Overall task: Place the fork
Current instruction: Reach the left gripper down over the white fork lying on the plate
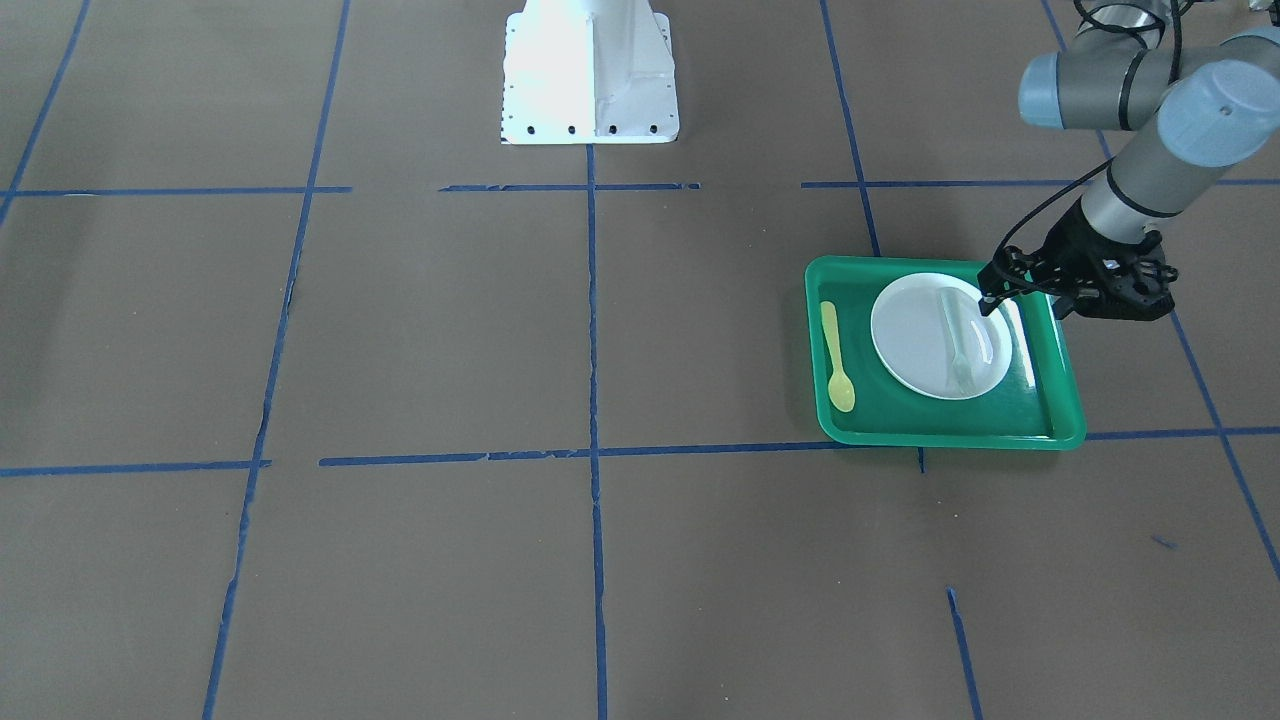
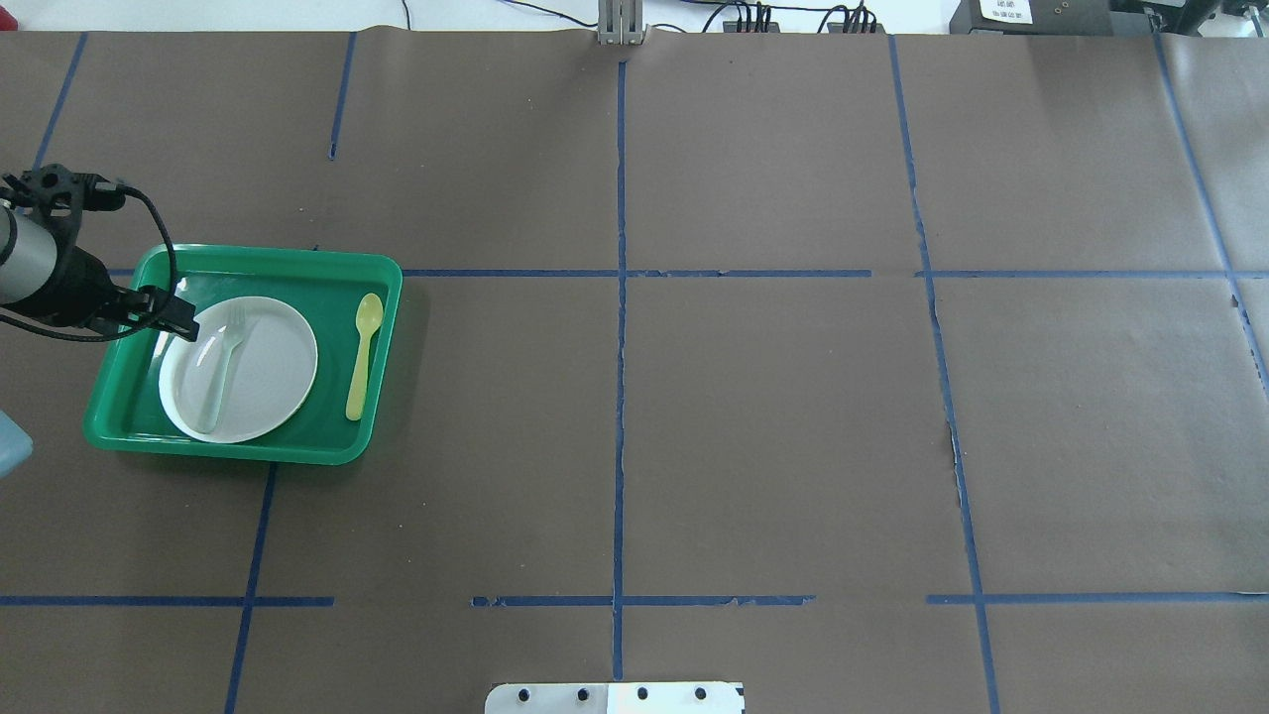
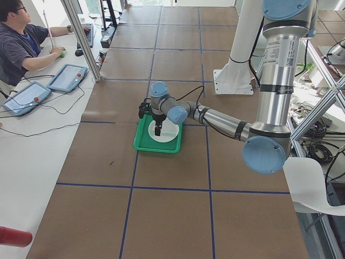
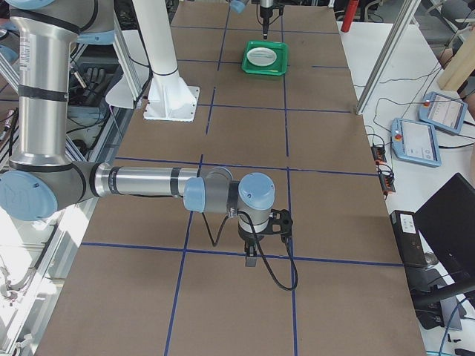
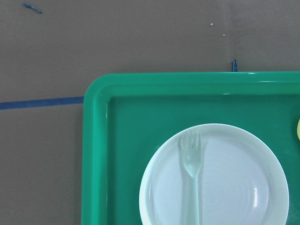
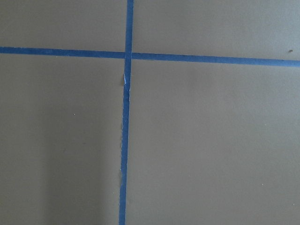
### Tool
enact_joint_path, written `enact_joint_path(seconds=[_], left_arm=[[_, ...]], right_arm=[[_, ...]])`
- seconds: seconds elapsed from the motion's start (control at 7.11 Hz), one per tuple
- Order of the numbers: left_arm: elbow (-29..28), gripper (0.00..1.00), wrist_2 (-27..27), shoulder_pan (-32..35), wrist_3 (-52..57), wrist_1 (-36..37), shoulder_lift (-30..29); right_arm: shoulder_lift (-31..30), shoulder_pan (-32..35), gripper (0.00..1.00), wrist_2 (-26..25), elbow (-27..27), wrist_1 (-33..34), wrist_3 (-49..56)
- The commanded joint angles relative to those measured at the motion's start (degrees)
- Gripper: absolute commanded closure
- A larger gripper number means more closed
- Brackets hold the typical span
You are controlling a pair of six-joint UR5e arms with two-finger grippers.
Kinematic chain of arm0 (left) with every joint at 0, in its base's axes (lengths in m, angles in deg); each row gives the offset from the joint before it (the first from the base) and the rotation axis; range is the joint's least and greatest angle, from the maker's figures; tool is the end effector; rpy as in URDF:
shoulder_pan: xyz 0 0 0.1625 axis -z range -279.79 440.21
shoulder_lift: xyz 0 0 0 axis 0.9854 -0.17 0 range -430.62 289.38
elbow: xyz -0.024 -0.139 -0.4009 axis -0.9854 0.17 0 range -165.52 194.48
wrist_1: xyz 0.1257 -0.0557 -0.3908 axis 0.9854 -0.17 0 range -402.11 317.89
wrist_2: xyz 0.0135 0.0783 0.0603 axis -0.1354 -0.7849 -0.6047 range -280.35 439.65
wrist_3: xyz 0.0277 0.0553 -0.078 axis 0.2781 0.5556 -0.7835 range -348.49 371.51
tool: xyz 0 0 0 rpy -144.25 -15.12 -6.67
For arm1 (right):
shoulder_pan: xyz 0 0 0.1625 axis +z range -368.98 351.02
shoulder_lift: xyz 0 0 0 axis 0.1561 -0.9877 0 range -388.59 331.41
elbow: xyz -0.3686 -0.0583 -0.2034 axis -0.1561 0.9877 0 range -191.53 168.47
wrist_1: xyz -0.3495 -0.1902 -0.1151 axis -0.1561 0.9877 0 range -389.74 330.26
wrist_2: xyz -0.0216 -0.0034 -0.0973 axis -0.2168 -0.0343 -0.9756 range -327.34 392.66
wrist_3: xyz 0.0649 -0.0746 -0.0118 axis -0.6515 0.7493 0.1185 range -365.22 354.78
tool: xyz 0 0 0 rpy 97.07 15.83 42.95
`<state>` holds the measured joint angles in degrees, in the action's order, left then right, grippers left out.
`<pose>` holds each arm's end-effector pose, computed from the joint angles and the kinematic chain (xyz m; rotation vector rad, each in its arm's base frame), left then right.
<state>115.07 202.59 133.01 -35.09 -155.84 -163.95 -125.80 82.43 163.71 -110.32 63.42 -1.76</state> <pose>0.2607 -0.4743 0.4976 0.1055 0.8374 0.0346 0.0787 -0.4345 0.6511 0.0040 -0.7167 -0.0243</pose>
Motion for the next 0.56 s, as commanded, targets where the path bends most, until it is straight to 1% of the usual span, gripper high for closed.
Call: enact_joint_path(seconds=[0.0, 0.14, 0.42], left_arm=[[-3.6, 0.02, -1.9, -4.3, -3.5, -4.7, -0.5], [-4.3, 0.03, -1.9, -4.9, -3.4, -4.7, -1.0], [-5.8, 0.1, -1.9, -5.1, -3.4, -4.7, -2.3]], right_arm=[[0.0, 0.0, 0.0, 0.0, 0.0, 0.0, 0.1], [0.0, 0.0, 0.0, 0.0, 0.0, 0.0, 0.0], [0.0, 0.0, 0.0, 0.0, 0.0, 0.0, 0.0]])
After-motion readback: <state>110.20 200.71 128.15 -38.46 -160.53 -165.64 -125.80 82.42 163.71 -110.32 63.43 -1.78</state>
